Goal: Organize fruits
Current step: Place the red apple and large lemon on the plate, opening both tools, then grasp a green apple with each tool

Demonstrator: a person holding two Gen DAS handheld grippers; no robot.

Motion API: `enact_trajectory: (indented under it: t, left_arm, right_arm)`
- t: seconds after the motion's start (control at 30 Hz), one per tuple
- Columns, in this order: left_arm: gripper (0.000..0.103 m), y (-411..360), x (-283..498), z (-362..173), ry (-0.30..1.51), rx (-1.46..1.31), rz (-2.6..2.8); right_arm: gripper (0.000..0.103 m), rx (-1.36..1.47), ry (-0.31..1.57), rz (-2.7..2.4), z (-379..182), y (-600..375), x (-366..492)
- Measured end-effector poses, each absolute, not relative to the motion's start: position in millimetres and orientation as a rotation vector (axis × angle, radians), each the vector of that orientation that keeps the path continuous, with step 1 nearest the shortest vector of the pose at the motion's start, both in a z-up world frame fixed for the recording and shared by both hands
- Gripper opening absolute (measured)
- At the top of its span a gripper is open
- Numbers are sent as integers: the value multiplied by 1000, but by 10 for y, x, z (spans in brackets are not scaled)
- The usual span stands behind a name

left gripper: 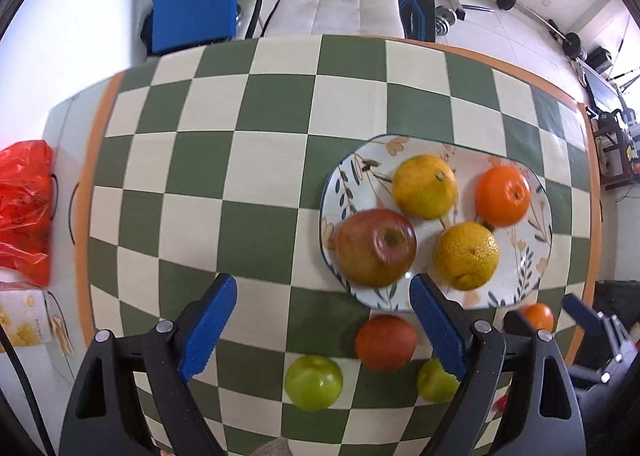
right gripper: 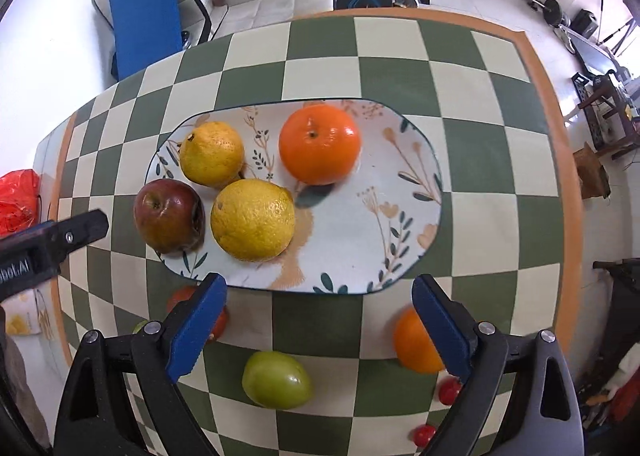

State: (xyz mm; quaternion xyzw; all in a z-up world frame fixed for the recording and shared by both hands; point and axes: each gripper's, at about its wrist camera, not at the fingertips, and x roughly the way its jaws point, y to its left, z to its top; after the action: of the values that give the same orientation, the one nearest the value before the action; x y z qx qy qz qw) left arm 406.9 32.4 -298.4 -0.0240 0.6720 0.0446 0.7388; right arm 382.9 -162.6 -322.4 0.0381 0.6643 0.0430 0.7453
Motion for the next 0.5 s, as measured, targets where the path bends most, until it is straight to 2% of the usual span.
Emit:
enact_trajectory:
  t: [0.5]
  left_arm:
    - [89, 60, 3306, -2243, 1291, -6, 39]
  right_arm:
    - [96, 49, 1276, 47, -2238, -1822, 3213]
